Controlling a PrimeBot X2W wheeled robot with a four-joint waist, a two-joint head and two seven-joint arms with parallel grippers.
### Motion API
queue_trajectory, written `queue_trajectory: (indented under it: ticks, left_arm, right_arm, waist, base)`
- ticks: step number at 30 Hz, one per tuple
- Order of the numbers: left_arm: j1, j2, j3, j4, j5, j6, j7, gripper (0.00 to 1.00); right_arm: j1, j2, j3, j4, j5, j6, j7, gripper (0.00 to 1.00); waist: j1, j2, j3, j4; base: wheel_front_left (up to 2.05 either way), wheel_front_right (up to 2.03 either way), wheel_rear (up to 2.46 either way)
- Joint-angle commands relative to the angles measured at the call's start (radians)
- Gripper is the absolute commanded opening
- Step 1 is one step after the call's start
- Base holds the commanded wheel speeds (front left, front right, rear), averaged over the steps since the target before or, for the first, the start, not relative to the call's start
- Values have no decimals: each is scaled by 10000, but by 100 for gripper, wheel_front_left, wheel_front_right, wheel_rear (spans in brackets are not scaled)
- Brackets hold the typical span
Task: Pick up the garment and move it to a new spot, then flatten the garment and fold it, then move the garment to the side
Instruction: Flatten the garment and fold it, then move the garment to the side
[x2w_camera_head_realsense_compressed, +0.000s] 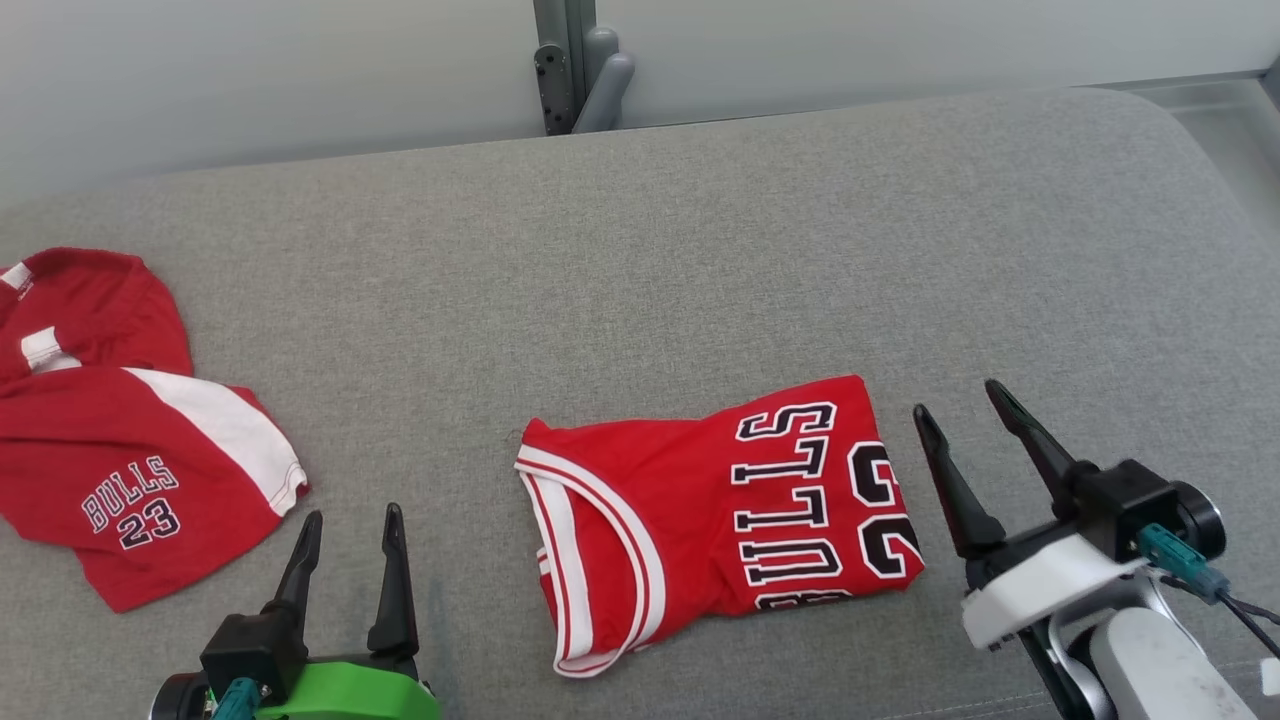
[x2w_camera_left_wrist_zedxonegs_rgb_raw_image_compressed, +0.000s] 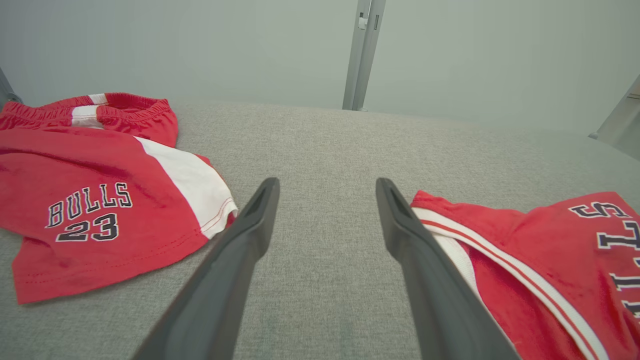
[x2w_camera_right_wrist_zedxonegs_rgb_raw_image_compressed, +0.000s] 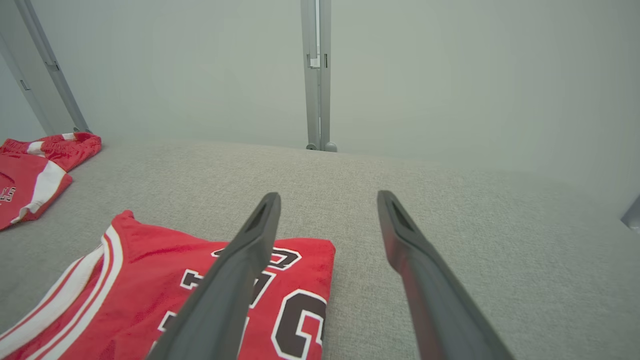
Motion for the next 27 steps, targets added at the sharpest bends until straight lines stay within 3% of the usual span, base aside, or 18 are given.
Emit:
queue_trajectory:
  ticks: [1, 9, 19, 27]
  left_arm:
    - [154, 25, 32, 57, 123, -52, -25, 100]
    - [385, 23, 267, 448, 375, -351, -25, 100]
    - [1021, 23, 1012, 290, 375, -46, -27, 100]
    - [1130, 23, 929, 215, 362, -221, -25, 100]
  right_arm:
    - [318, -35, -337, -156, -184, -4, -25, 100]
    - [1915, 227, -1834, -374, -655, -7, -25, 100]
    - [2327, 537, -2117, -155, -804, -7, -25, 100]
    - [2128, 629, -2253, -151, -570, -7, -25, 100]
  waist:
    - [0, 0, -94, -86]
    - [0, 0, -405, -115]
    - [0, 0, -686, 3]
    - [0, 0, -823, 462]
  base:
    - [0, 0, 0]
    - [0, 0, 0]
    - [0, 0, 0]
    - [0, 0, 0]
